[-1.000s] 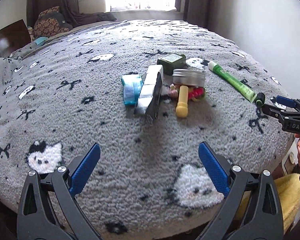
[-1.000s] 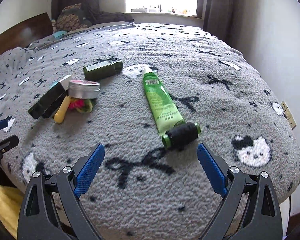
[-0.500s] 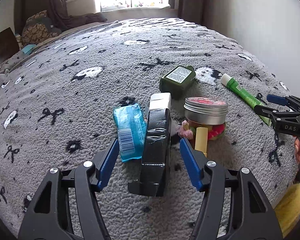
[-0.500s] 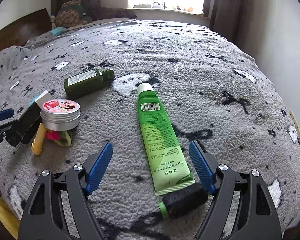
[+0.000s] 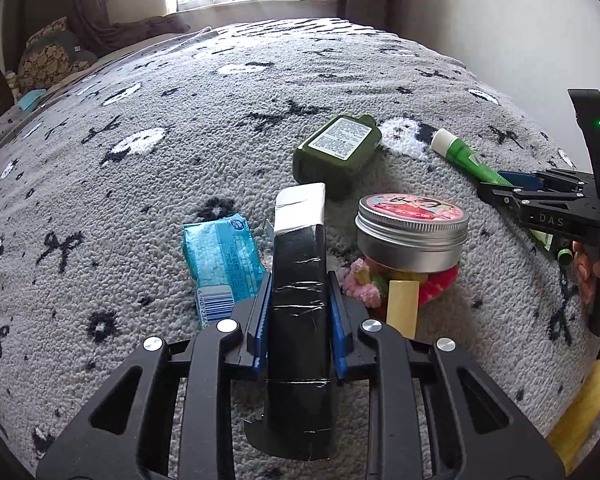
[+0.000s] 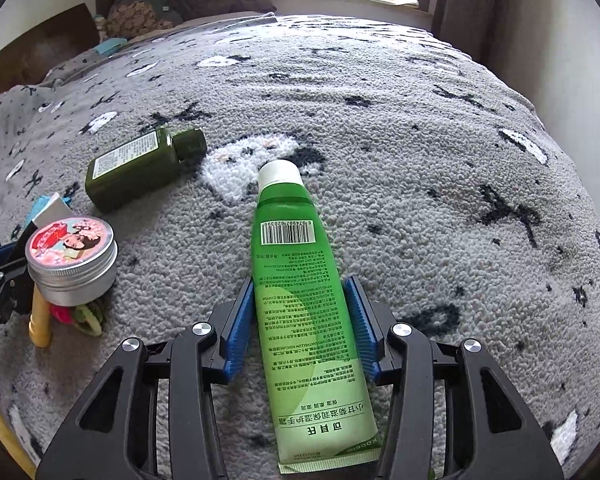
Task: Collect trash
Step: 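Grasp the green tube with the right gripper while the left grasps the black-wrapped box, then lift the green tube and black box and carry them toward the bed edge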
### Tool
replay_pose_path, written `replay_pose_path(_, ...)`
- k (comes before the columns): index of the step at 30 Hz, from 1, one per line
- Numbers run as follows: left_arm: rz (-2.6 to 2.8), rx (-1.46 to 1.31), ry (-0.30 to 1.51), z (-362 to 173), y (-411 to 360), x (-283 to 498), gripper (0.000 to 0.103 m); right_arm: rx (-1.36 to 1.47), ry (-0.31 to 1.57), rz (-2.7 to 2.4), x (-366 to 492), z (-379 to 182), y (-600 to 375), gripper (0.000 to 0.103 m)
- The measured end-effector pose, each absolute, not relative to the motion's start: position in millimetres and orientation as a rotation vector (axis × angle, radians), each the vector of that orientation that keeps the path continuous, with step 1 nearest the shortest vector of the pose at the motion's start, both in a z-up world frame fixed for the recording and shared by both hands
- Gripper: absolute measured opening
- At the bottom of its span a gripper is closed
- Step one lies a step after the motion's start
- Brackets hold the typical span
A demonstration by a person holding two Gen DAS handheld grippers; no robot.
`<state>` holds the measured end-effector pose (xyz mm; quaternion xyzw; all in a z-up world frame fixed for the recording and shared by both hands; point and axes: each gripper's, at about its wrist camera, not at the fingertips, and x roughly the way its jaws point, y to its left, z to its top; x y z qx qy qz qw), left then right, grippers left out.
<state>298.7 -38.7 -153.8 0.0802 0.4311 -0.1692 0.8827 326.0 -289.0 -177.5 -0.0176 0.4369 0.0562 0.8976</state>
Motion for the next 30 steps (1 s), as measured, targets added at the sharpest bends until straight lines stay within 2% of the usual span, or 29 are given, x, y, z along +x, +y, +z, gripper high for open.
replay_pose_path(6,-0.342,0.19,0.869,-144.6,-40.8,297.8,0.021,-0.059,0.875,0.147,325.1,-171.0,-277.8,0.044)
replay_pose_path(10,-0.325,0.185,0.834,-126.6,-38.4,289.4,0.021,-0.066,0.833,0.143,317.6,-154.5,-272.8,0.039)
replay_pose_path(11,-0.318,0.185,0.821,-119.8,-37.3,285.8,0.021,-0.065,0.824,0.151,315.5,-149.6,-271.5,0.036)
replay_pose_path(12,-0.315,0.182,0.807,-112.7,-35.9,281.7,0.021,-0.073,0.818,0.124,313.0,-144.6,-272.1,0.01)
replay_pose_path(13,-0.312,0.178,0.793,-105.5,-34.6,277.6,0.021,-0.075,0.804,0.127,309.0,-138.6,-270.9,0.009)
replay_pose_path(19,-0.305,0.175,0.713,-63.9,-30.5,244.7,0.021,-0.117,0.776,0.133,282.7,-111.5,-264.8,0.009)
replay_pose_path(30,-0.301,0.179,0.594,-10.7,-23.7,157.5,0.021,-0.155,0.626,0.149,179.2,-48.8,-256.2,0.009)
